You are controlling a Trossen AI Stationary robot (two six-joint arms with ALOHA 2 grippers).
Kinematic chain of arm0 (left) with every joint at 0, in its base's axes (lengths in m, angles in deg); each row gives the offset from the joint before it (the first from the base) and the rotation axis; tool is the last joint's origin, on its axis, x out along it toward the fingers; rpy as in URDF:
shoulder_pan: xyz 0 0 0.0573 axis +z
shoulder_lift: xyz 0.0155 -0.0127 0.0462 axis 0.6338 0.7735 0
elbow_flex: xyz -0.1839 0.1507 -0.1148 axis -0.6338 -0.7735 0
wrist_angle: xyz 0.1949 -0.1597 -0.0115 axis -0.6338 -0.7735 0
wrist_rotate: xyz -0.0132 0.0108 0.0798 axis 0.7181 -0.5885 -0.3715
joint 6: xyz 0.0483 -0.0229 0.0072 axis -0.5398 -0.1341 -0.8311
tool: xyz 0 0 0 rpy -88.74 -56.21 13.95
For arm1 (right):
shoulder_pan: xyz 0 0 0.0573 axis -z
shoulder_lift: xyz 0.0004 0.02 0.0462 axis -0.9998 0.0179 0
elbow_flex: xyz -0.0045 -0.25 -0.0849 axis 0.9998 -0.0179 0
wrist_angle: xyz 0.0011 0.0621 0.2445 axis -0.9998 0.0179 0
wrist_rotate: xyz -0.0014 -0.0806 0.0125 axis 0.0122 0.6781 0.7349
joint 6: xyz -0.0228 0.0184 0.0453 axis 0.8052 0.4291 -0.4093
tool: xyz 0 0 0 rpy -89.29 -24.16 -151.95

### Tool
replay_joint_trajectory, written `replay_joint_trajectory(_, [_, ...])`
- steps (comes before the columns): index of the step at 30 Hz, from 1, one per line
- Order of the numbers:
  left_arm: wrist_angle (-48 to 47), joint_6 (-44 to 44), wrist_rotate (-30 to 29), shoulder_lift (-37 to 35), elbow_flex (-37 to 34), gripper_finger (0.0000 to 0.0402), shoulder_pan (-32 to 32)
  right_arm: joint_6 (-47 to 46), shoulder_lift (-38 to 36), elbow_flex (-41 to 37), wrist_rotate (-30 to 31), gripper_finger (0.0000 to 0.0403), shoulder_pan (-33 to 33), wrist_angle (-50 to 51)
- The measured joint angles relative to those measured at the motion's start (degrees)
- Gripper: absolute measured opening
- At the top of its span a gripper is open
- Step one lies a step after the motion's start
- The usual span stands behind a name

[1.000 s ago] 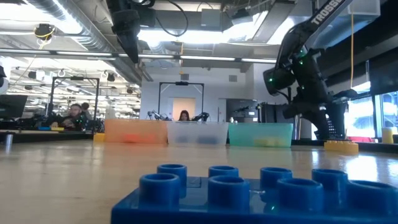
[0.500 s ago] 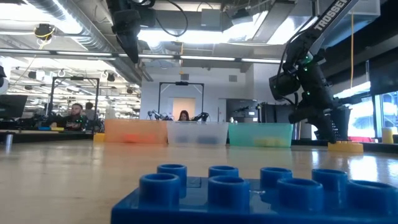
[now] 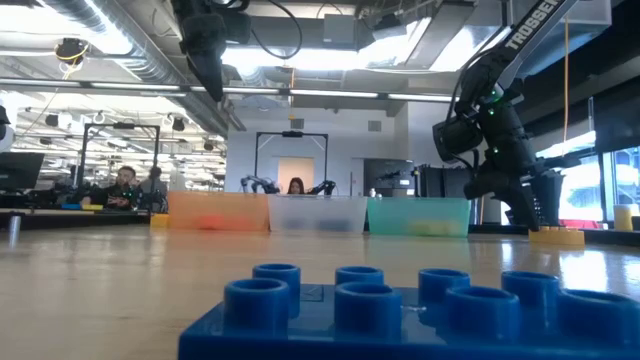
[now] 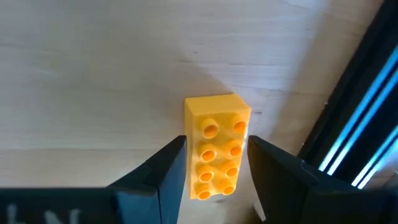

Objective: Sort & place blocks by color
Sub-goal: Put the yellow game piece into the green bin

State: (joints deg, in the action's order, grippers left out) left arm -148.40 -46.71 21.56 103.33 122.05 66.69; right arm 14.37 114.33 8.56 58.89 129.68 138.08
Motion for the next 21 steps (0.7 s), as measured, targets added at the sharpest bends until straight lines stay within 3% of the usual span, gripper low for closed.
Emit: replay_joint_trajectory(21, [0.0,1.2,0.36,0.0,0.01,0.0152,-0.02,-1.37,-0.32,-7.33,0.1,0.0172,0.0,-4.24])
